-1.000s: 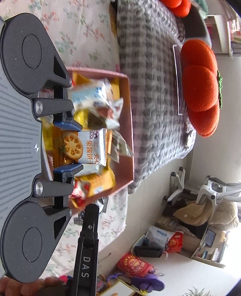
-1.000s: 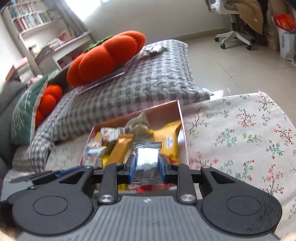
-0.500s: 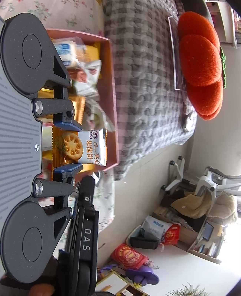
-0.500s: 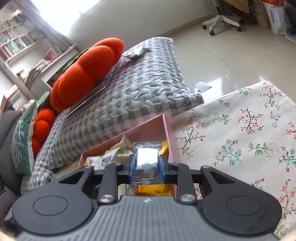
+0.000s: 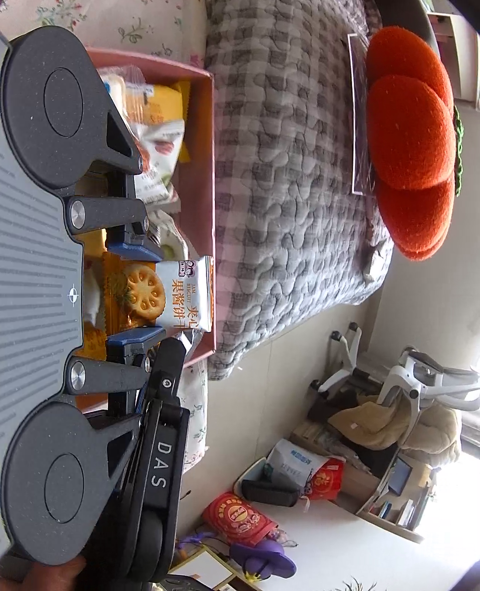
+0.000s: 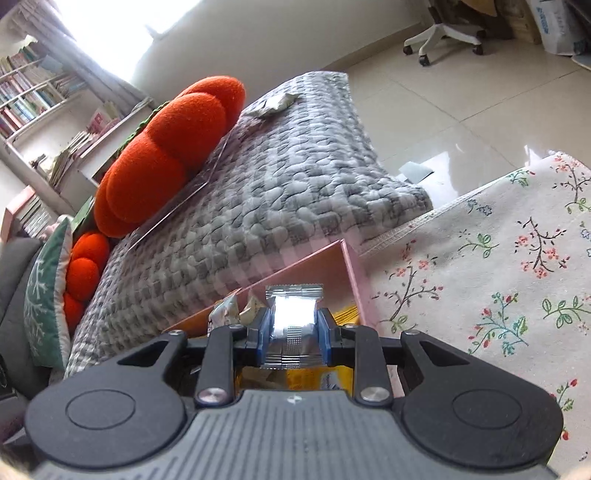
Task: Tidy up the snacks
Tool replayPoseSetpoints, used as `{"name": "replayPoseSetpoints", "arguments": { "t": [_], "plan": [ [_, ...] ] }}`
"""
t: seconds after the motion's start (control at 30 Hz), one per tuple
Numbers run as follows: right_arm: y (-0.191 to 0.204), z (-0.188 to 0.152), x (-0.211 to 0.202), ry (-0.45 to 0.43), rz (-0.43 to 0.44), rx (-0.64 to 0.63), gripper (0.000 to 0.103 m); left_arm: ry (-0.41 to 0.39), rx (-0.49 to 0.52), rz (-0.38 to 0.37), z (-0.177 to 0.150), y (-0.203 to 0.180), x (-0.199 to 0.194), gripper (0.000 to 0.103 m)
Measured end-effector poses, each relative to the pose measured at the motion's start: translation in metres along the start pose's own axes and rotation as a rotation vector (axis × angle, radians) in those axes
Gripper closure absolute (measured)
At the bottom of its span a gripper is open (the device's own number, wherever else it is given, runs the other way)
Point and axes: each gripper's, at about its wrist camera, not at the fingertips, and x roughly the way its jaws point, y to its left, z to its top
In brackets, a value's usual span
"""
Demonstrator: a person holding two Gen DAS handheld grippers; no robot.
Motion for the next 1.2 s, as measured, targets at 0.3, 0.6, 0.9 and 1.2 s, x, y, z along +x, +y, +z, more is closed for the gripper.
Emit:
{"name": "replayPoseSetpoints", "arguments": {
  "t": [0.3, 0.6, 0.9, 1.2],
  "plan": [
    [-0.014, 0.000, 0.005, -0.046, 0.024, 0.102, 0.072, -0.062, 0.107, 0.044, -0.011, -0.025, 0.017, 0.062],
    [-0.011, 0.007, -0.004, -0.059, 0.043, 0.114, 0.063, -0.102, 0.153, 0.098, -0.004, -0.026, -0.005, 0.032],
    [0.002, 0.004, -0.025, -0.035, 0.017, 0.093, 0.062, -0.031, 0.057, 0.120, -0.002, -0.009, -0.030, 0.027],
    [-0.003, -0.028, -0.045, 0.016, -0.034, 0.065, 0.059, 0.004, 0.090, 0.262, -0.033, 0.002, -0.073, 0.021]
  ]
}}
